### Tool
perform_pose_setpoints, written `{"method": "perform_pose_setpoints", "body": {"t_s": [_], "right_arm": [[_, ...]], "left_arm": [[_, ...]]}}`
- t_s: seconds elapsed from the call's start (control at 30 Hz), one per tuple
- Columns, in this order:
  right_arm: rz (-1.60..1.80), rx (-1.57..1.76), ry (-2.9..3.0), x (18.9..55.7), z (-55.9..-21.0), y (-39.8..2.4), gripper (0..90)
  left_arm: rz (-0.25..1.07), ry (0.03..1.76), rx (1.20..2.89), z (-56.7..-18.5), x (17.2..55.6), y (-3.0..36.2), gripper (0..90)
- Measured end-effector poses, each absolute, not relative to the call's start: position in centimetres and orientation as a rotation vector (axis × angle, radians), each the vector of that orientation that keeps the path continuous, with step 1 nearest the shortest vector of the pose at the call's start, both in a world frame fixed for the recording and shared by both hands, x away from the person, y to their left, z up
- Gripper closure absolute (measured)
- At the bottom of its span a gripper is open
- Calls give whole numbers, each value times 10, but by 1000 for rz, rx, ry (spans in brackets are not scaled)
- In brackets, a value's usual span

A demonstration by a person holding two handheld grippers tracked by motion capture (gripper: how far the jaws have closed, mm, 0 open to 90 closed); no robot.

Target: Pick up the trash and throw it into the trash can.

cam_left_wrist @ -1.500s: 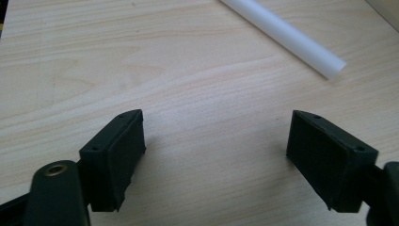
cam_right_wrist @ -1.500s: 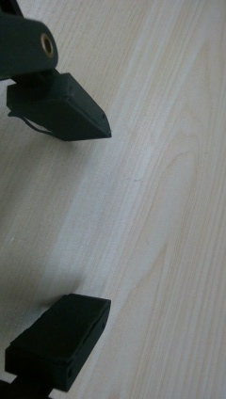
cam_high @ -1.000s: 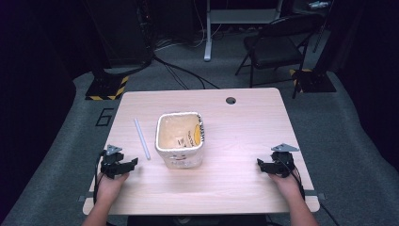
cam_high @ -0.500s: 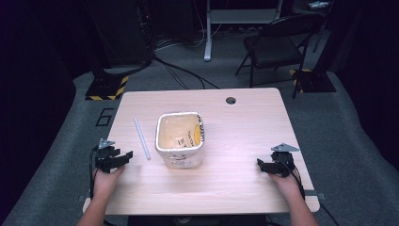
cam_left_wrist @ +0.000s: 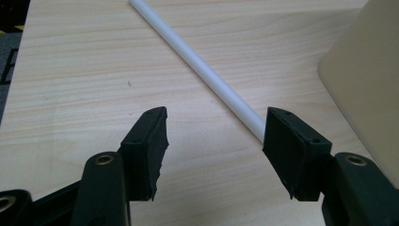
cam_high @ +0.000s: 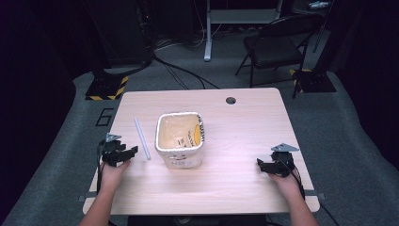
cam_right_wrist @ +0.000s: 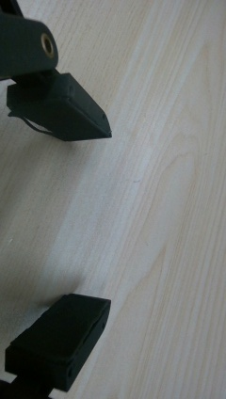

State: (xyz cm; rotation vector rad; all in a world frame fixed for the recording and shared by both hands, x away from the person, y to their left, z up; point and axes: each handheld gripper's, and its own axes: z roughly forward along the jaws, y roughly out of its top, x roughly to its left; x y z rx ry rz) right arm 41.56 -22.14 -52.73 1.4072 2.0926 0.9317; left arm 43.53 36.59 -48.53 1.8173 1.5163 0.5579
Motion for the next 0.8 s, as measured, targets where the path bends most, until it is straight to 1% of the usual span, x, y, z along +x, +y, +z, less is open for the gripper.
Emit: {"method": "perform_pose_setpoints", "body": {"t_s": [0.27, 0.37, 0.53, 0.8], "right_arm": [[932, 1406, 2098, 416, -527, -221, 147], [932, 1402, 2098, 416, -527, -221, 147], [932, 1402, 2098, 416, -527, -221, 148], [932, 1396, 2100, 416, -527, -221, 147]], "left_arm": [[540, 1536, 1798, -492, 448, 356, 418], [537, 1537, 1808, -494, 450, 354, 446], [526, 1535, 1813, -500, 454, 348, 467], [540, 1548, 1815, -509, 462, 340, 450]]}}
